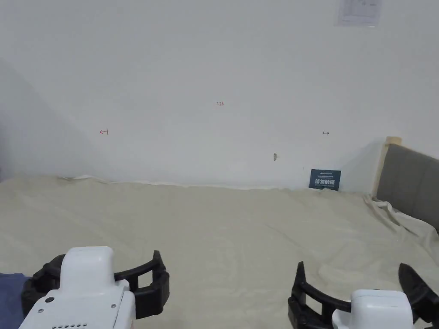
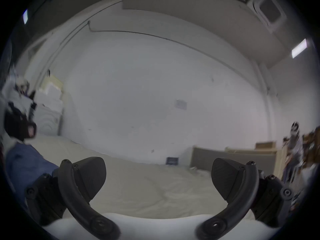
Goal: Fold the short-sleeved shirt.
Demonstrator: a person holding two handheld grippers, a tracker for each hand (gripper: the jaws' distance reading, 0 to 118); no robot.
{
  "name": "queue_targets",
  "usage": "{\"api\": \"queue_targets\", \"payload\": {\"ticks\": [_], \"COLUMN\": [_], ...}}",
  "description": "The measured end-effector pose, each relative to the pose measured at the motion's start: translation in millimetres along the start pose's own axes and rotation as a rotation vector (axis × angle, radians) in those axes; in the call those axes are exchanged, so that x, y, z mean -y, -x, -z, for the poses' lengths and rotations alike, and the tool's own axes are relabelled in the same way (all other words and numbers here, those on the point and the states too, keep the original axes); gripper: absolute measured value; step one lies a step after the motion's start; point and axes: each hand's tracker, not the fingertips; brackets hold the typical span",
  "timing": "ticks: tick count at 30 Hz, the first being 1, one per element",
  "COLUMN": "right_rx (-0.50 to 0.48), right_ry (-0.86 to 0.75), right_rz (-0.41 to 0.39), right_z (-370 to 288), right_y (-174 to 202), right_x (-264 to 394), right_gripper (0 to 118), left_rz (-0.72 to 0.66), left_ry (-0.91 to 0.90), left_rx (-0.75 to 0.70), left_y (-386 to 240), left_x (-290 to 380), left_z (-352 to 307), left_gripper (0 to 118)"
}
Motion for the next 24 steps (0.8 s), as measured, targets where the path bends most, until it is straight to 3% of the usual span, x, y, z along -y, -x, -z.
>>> {"api": "queue_targets", "payload": {"ticks": [1,6,15,24], "right_rx": [-0.011,0.014,0.007,0.021], "right_ry": [0.032,0.072,0.105,0.131], "right_rz": [0.036,0.054,0.129,0.179], "right_z": [0.1,3.2,5.4,6.1], "right_y": [0.9,-2.4,-18.1,-24.8], "right_x": [0.7,8.4,9.4,11.4], "right_gripper": [118,118,118,118], "left_rz": [0.047,0.089,0.001,0.004], "left_ry": [-0.007,-0.041,0.028,0.058], "left_rx": [-0.004,0.05,0.05,0.073], "left_y": [-5.2,-7.3,-0.1,-2.9], "left_x": [-1.2,-3.1,0.4,3.6], "left_z": [-1.9,-6.5,1.3,3.7], "left_gripper": [118,118,118,118]}}
